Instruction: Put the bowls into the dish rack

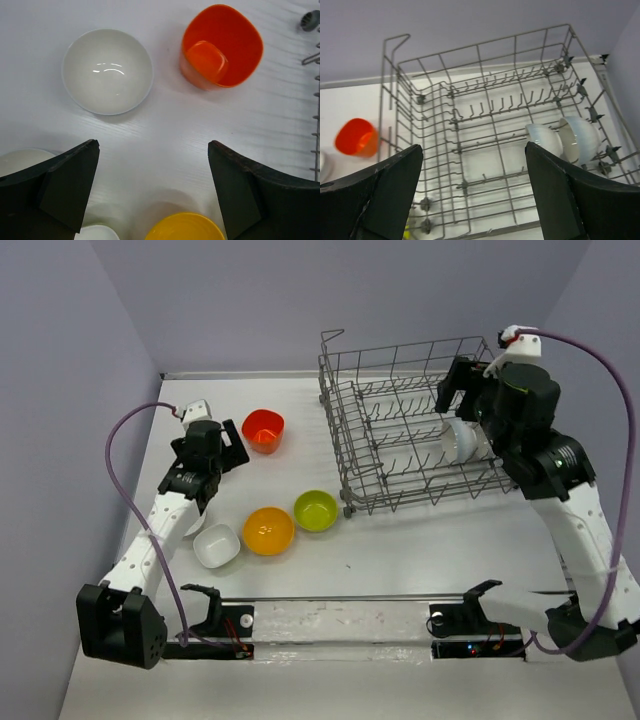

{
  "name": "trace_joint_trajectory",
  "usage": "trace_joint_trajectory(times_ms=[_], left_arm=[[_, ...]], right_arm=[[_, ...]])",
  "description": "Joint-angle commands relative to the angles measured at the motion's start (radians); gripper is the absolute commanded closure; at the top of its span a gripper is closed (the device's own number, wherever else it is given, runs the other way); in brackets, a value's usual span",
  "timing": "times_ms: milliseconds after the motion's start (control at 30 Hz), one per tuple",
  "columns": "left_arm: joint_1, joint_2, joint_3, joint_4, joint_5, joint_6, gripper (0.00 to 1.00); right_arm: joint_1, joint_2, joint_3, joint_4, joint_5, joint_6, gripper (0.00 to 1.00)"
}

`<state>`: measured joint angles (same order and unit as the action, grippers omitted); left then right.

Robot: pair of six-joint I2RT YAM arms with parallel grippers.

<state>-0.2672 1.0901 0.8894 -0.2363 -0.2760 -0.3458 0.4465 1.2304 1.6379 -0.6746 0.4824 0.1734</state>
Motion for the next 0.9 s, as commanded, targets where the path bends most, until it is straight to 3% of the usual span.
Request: trace_joint_trajectory(times_ms=[0, 167, 400, 867], left_arm=[[0.086, 0.037, 0.028, 0.003, -0.035, -0.053, 0.01], [0.184, 0.097, 0.077, -0.02, -0.103, -0.064, 0.01], [0.316, 0.203, 0.117, -0.011, -0.065, -0.067, 0.03], [0.39, 0.527, 0.252, 0.005, 0.003, -0.114, 0.14]], right_arm=[[0.006, -0.072, -0.067, -0.011, -0.194, 0.101, 0.11], [0.006, -0.127, -0.095, 0.0, -0.28, 0.135, 0.12], [0.006, -0.157, -0.115, 0.014, -0.367, 0.166, 0.14], [0.006, -0.201, -0.127, 0.004, -0.393, 0.167, 0.14]])
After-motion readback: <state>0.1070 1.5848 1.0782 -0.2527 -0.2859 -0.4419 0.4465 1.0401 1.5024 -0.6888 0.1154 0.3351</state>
